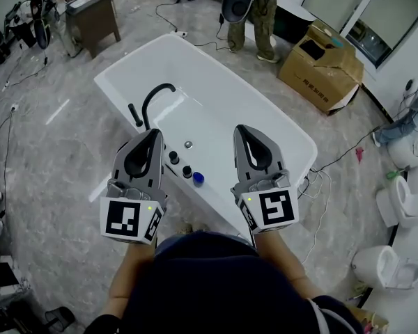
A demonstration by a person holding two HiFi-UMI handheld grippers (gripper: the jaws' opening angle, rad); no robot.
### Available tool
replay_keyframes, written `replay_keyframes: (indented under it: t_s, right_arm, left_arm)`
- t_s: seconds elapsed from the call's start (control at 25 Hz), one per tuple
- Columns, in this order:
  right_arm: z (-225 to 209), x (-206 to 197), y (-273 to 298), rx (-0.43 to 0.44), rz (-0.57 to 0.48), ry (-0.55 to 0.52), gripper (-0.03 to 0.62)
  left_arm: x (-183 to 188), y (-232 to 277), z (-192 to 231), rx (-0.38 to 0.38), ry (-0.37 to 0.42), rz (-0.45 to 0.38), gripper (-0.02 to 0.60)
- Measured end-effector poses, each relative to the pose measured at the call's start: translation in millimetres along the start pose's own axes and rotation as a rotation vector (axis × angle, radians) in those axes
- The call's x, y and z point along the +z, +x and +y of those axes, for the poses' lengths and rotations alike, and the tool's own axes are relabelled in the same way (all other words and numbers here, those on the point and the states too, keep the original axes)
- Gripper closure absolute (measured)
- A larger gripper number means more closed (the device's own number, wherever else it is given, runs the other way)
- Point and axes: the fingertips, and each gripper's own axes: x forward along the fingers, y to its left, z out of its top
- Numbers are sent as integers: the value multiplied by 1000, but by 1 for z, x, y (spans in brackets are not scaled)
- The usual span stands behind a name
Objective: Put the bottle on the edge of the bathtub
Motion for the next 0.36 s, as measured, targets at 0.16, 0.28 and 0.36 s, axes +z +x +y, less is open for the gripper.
replay_keyframes:
  t_s: [0.16, 0.28, 0.36]
  right_arm:
    - [-4, 0, -4, 3, 3, 7, 568]
    - [-8, 0, -9, 2, -4, 8, 568]
    - [-10, -1, -13, -1, -5, 10, 568]
  left_arm:
    - [4, 1, -5, -2, 4, -1, 557]
    - [4, 1, -11, -2, 9, -6, 557]
    - [3, 0, -15, -3, 11, -9, 558]
